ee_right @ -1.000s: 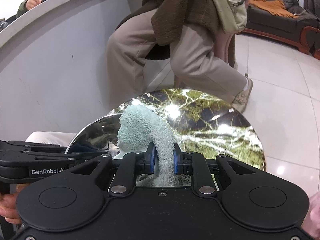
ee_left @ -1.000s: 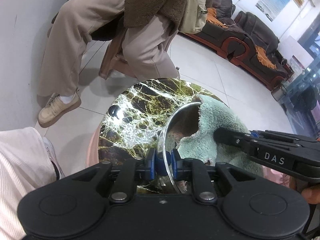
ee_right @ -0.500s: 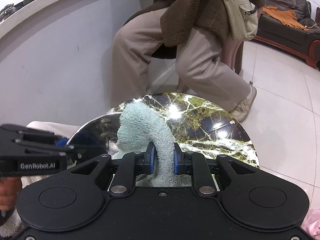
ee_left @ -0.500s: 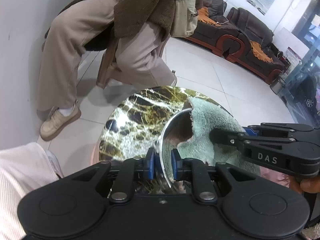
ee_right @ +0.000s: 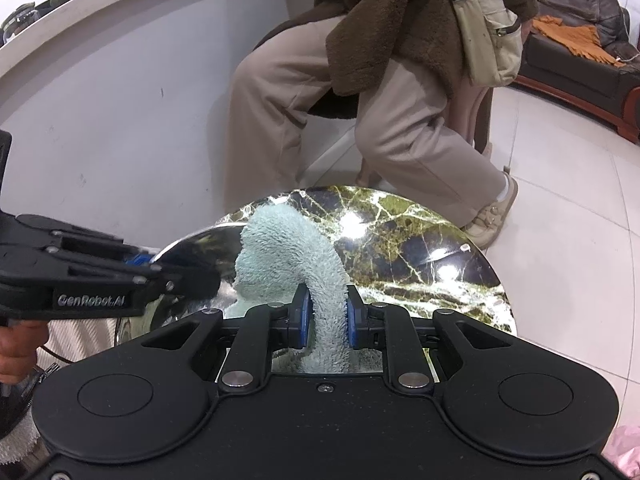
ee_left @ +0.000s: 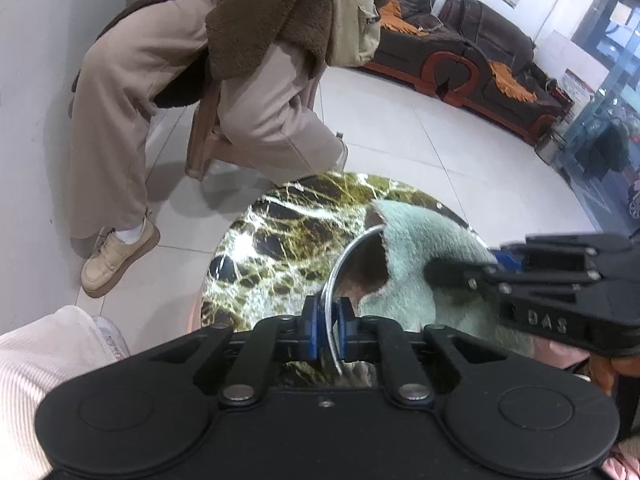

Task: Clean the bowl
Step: 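Hold the bowl rim with the left gripper while the right gripper drags the towel toward the clamped rim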

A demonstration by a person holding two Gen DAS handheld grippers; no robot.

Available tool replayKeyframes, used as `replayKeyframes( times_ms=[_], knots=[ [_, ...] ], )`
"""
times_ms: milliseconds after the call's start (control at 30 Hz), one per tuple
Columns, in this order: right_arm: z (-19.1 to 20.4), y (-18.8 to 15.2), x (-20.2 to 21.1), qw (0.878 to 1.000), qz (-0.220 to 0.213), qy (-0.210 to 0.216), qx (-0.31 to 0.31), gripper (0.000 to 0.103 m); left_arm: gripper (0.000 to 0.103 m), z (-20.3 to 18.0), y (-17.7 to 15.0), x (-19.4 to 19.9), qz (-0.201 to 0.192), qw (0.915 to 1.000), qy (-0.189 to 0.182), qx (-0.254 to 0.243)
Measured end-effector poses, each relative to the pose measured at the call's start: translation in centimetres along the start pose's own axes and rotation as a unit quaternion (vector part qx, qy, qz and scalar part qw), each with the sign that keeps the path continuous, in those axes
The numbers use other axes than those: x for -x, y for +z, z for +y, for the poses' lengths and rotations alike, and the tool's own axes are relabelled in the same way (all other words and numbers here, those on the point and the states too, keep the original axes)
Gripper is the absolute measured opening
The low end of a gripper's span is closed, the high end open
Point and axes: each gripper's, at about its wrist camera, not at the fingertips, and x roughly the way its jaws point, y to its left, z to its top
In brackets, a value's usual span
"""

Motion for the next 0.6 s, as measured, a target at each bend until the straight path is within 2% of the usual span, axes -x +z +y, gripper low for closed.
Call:
replayKeyframes(
  times_ms=[300,467,533,600],
  knots=[
    [0.9,0.9,-0.6,0.999,0.003,0.016,0.039,0.023,0.012,-0.1,-0.7,0.5,0.02,0.9996,0.011,0.016],
    [1.7,0.5,0.6,0.998,-0.024,-0.004,0.052,0.025,0.011,-0.2,-0.9,0.6,0.014,0.9997,0.012,0.017],
    [2.3,0.4,0.9,0.996,-0.035,-0.011,0.079,0.029,0.011,-0.3,-0.9,0.7,0.013,0.9998,0.011,0.013],
    [3.1,0.5,1.2,0.993,-0.04,-0.02,0.113,0.029,0.011,-0.3,-0.9,0.7,0.014,0.9998,0.01,0.013]
  ],
)
